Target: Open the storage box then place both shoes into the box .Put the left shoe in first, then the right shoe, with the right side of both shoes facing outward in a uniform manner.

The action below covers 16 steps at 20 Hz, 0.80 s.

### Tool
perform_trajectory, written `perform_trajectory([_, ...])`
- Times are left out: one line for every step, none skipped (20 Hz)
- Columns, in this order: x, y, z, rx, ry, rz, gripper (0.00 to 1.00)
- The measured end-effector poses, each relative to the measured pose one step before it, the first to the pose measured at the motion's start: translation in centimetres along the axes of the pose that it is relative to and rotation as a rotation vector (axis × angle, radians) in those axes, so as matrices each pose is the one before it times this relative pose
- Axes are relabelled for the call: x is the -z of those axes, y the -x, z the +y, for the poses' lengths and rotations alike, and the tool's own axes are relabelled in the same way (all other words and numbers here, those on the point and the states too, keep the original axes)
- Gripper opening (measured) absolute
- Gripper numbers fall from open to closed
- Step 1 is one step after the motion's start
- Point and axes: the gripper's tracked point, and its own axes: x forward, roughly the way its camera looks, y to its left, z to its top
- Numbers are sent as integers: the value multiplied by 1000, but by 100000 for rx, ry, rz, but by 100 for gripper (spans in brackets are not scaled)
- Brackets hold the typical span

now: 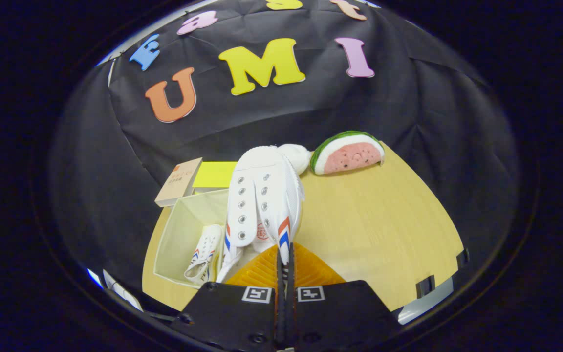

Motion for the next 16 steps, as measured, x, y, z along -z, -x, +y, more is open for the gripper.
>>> perform_trajectory([-230, -123, 1317, -1158, 1811, -843, 5])
perform_trajectory([-136, -210, 1223, -1650, 1890, -120, 5])
perform_trajectory([-1, -291, 1016, -1111, 1698, 572, 5])
perform_trajectory([96, -534, 952, -600, 1630, 498, 5])
perform_trajectory([-76, -560, 1665, -675, 1155, 563, 5])
perform_trajectory([93, -755, 1342, -46, 868, 313, 5])
perform_trajectory([78, -1266, 1308, 201, 1580, 368, 5])
perform_trajectory([277, -913, 860, 553, 1731, 614, 5])
perform_trajectory([372, -901, 568, 786, 969, 786, 5])
perform_trajectory([376, -967, 507, 593, 720, 1247, 5])
perform_trajectory([452, -996, 382, 586, -57, 1324, 5])
perform_trajectory([330, -887, 251, 1101, -593, 1358, 5])
perform_trajectory([352, -911, 174, 1772, 711, 1215, 5])
perform_trajectory([381, -831, 127, 1865, 348, 1170, 5])
perform_trajectory([411, -738, 87, 1529, -873, 456, 5])
perform_trajectory([420, -631, 67, 1224, -1026, 395, 6])
